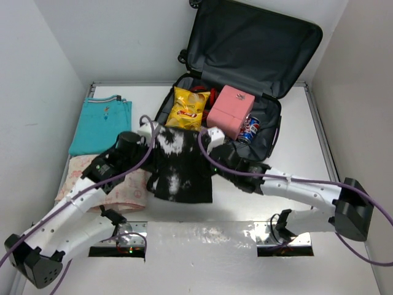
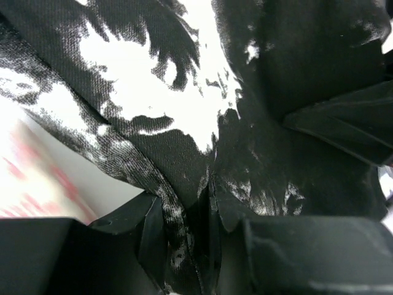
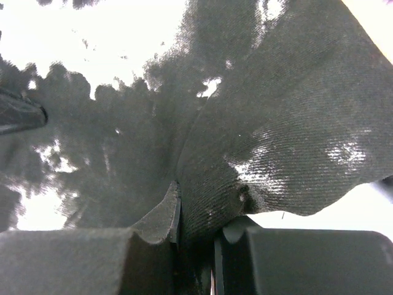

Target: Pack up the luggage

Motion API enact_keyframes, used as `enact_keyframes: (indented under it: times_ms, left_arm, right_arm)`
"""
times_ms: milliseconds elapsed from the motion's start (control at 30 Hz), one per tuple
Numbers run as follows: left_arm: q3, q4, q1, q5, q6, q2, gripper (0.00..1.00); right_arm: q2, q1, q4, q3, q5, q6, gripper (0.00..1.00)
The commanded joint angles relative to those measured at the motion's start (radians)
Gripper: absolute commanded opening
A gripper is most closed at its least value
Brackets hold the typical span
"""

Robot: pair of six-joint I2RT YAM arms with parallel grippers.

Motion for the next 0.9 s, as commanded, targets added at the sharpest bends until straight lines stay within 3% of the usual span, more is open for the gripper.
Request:
enact_keyframes:
  times_ms: [0,133,333,500,733,767,833,867]
  left_arm:
    - [0.212,0.293,0.035,-0.145,0.165,0.138,0.00]
    - [0.416,0.439,0.203,0.039,0.171,0.376,0.00]
    - [0.754,0.493,0.209,0.091,0.217,0.746,0.00]
    - [0.987,0.410,0.210,0.062,0.226,1.000,0.00]
    - [1.100,0.369,0.216,0.068,0.246,1.215,0.00]
    - [1.118,0.365,0.218,0.056,0.248,1.255,0.14]
    - [1.132,0.364,0.221,0.044,0.248,1.286,0.35]
    - [1.139,0.361,0.222,0.030,0.248,1.300,0.47]
  right_arm:
    - [-0.003,-0.097,0.047,0.185,-0.087,-0.062,0.00]
    - [0.093,-0.212,0.041,0.339,-0.072,-0.158,0.00]
    - [0.207,-0.465,0.127,0.439,-0.108,-0.133,0.00]
    - [0.365,-0.562,0.087,0.557,-0.199,-0.129,0.00]
    - [0.532,-0.645,0.026,0.644,-0.250,-0.037,0.00]
    - [0.538,-0.643,0.026,0.634,-0.228,-0.037,0.03]
    - [0.544,-0.645,-0.006,0.632,-0.208,-0.037,0.19]
    - [0.544,-0.645,-0.029,0.637,-0.201,-0.044,0.23]
